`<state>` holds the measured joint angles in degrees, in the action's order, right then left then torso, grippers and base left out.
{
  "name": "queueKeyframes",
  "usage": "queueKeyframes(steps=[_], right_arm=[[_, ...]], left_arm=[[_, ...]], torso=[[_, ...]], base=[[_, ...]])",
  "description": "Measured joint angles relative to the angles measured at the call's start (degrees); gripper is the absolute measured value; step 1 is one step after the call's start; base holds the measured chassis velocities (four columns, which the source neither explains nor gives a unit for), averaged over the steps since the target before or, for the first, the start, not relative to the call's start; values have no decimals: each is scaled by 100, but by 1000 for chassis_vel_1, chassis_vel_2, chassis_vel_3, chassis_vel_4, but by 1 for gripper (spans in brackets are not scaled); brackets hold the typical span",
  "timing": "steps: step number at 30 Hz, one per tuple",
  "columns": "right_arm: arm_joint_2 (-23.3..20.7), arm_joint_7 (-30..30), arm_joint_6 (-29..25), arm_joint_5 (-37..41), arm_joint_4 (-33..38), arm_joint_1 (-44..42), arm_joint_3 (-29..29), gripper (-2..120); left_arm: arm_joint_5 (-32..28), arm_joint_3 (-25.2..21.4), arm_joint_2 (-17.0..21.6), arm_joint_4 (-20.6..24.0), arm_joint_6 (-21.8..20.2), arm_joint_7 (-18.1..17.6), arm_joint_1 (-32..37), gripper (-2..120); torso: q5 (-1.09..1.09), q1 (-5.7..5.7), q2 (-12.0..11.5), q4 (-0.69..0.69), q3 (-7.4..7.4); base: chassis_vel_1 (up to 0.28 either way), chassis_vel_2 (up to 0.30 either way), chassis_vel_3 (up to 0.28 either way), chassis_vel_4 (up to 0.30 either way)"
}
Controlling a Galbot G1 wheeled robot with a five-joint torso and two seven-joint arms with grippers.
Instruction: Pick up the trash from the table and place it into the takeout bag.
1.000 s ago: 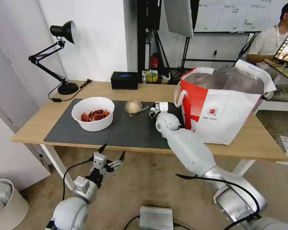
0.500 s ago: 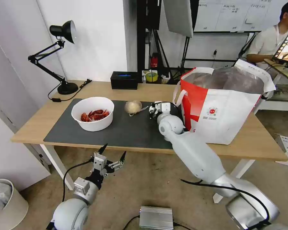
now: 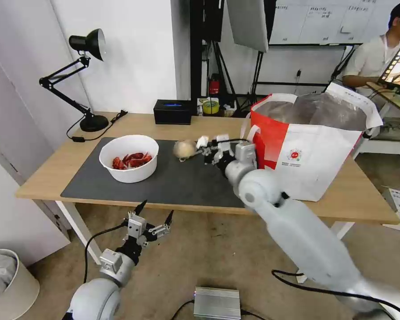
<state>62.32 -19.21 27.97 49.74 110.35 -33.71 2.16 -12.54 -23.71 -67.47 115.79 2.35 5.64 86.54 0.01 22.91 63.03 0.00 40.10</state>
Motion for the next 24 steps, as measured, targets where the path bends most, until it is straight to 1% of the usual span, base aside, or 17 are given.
queueKeyframes(steps=[2, 3, 4, 7, 8, 11, 12, 15, 16, 19, 24], right_arm=[[-401, -58, 37, 213, 295, 25, -382, 0], [-401, -58, 37, 213, 295, 25, -382, 0], [-503, -78, 58, 277, 343, 43, -470, 0], [-1119, -185, 147, 644, 462, 165, -990, 0], [-1119, -185, 147, 644, 462, 165, -990, 0], [-1534, -322, 184, 958, 417, 248, -1350, 0], [-1534, -322, 184, 958, 417, 248, -1350, 0], [-1891, -454, 259, 1279, 241, 301, -1602, 0], [-1891, -454, 259, 1279, 241, 301, -1602, 0], [-2113, -728, 419, 1661, -13, 375, -1695, 0], [-2159, -803, 511, 1769, -223, 368, -1725, 0]], left_arm=[[19, -18, -11, 42, -24, 2, 43, 100], [19, -18, -11, 42, -24, 2, 43, 100], [20, -18, -12, 48, -26, 2, 46, 100], [23, 14, -29, 52, -43, 3, 20, 100], [23, 14, -29, 52, -43, 3, 20, 100], [23, 76, -27, 12, -47, 3, -32, 100], [23, 76, -27, 12, -47, 3, -32, 100], [23, 181, -28, -35, -49, 3, -116, 100], [23, 181, -28, -35, -49, 3, -116, 100], [31, 303, -73, -66, -53, 2, -183, 100], [41, 360, -84, -68, -58, 0, -214, 100]], torso=[[1, 0, 0, 0, 0], [1, 0, 0, 0, 0], [0, 0, 0, 0, 0], [1, 0, 0, -1, 1], [1, 0, 0, -1, 1], [0, 0, 0, -1, 1], [0, 0, 0, -1, 1], [1, 0, 0, -1, 1], [1, 0, 0, -1, 1], [-1, 0, 0, -1, 1], [0, 1, 0, -1, 1]], base=[[0, 0, 0, 0], [0, 0, 0, 0], [0, 0, 0, 0], [0, 0, 0, 0], [0, 0, 0, 0], [0, 0, 0, 0], [0, 0, 0, 0], [0, 0, 0, 0], [0, 0, 0, 0], [0, 0, 0, 0], [0, 0, 0, 0]])
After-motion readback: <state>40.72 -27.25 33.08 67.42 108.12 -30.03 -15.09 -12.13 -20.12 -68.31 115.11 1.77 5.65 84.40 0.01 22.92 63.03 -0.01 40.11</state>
